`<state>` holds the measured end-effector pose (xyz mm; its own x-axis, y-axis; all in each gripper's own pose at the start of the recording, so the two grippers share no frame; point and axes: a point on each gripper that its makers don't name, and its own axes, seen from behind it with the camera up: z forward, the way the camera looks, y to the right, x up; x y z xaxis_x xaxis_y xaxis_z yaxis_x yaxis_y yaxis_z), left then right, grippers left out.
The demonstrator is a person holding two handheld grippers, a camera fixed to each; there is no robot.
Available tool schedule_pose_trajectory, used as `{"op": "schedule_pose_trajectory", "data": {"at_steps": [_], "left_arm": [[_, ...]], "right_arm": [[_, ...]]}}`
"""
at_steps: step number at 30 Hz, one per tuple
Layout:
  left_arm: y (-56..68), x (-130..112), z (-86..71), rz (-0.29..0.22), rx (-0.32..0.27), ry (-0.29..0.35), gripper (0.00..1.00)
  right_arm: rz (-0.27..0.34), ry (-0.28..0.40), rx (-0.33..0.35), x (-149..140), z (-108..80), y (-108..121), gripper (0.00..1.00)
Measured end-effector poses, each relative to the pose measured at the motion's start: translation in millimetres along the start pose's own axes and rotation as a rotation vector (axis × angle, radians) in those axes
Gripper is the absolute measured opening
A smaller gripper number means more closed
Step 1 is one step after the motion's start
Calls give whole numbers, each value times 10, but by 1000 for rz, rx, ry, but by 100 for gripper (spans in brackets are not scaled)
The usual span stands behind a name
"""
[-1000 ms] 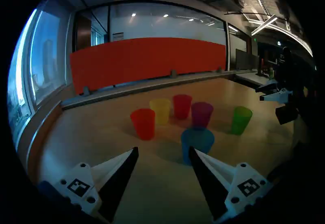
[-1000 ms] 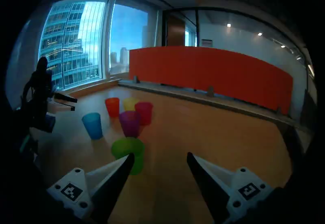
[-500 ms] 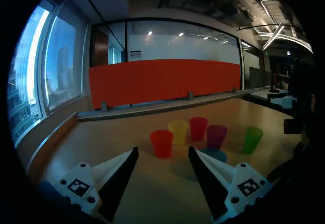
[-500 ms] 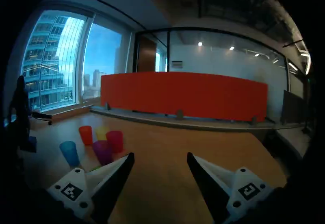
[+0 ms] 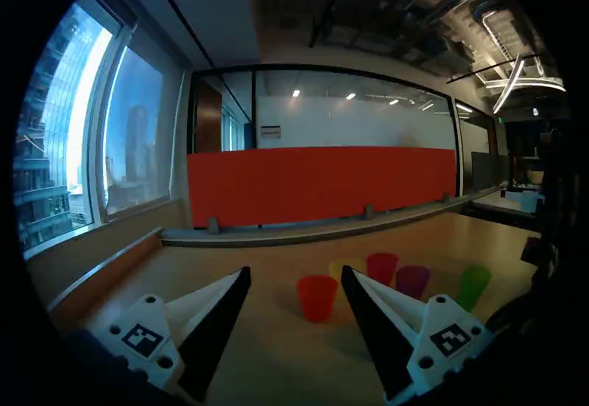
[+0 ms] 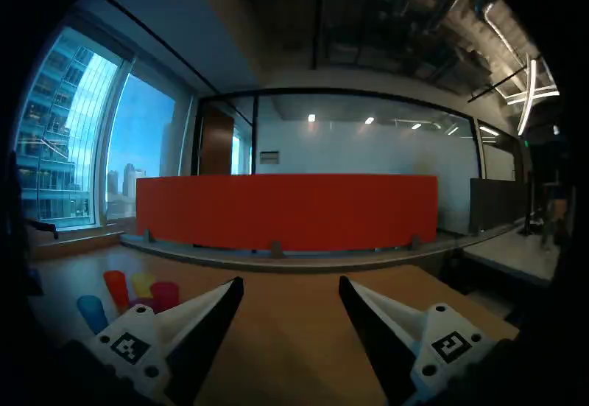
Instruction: Pour water
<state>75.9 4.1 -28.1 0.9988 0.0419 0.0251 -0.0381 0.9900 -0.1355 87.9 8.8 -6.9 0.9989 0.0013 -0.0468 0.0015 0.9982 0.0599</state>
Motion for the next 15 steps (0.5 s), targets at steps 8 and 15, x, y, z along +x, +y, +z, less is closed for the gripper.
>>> {"op": "schedule_pose_trajectory", "data": {"at_steps": [8,15], "left_arm": [[-42,106,57,8,41,42,91],[-55,124,59,15,60,56,91]], "right_arm": [[-5,50,-55,123,-17,76,100],[-1,58,-78,137,-66,97,100]]}}
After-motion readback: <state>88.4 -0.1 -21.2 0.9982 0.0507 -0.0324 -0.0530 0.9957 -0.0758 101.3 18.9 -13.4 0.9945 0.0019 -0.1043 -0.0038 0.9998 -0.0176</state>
